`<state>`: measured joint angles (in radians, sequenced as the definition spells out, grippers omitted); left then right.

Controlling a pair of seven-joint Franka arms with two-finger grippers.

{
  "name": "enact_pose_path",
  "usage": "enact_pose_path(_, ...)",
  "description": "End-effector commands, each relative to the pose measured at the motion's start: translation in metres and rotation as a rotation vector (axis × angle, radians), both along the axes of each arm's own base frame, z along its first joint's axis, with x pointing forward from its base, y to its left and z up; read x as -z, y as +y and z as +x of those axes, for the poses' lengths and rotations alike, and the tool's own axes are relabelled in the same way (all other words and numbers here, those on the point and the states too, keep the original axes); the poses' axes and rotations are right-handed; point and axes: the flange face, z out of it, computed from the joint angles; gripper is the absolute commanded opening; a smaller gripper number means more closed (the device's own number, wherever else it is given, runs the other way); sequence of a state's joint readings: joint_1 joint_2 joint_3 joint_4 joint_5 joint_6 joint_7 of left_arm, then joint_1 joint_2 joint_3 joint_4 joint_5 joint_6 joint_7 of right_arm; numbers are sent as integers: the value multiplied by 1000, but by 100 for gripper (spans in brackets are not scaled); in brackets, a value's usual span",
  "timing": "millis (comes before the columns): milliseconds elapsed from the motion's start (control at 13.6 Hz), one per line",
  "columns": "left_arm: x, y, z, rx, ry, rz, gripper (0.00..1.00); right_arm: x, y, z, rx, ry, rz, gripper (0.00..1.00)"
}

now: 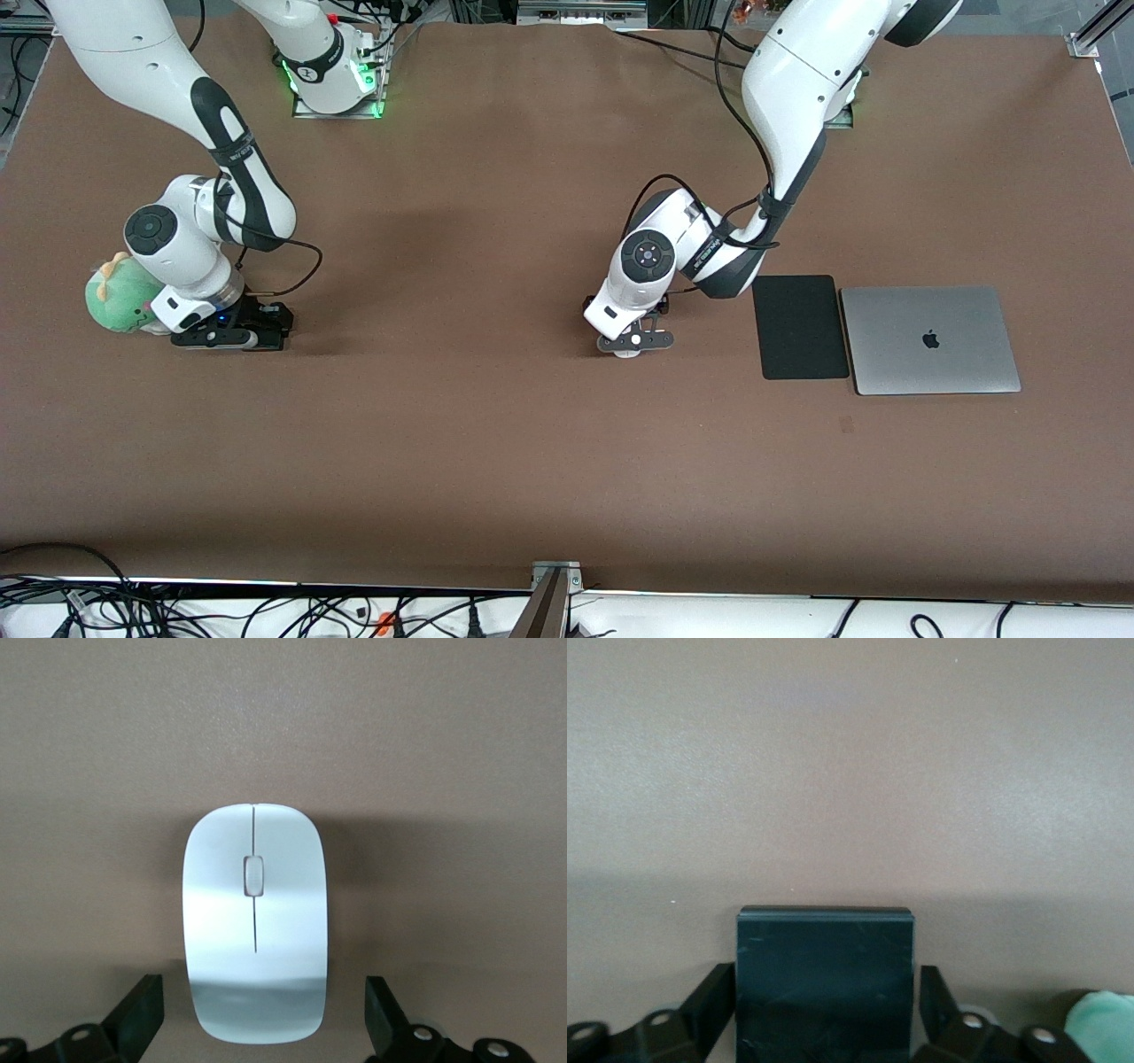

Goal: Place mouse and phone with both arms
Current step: 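Set the phone beside the plush while the left gripper grasps the mouse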

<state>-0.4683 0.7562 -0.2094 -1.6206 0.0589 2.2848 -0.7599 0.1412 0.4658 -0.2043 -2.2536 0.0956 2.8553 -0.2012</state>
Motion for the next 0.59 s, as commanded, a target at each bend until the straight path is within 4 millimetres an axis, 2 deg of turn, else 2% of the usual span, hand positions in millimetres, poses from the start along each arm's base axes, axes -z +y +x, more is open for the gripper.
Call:
enact_pose_path(0,1,2,0,18,-14,11,100,-15,0,3,-13,-12,17,100)
enact_pose_path(147,1,2,0,18,-14,12,100,-41,5,12,-16,4,37,100)
enact_pose_path(366,5,2,2,15,-16,9,100,-95,10,33,-23,35,70,100)
enact_pose_path(513,11,1,3,14,-21,4,100,-130,12,39,-27,38,88,100)
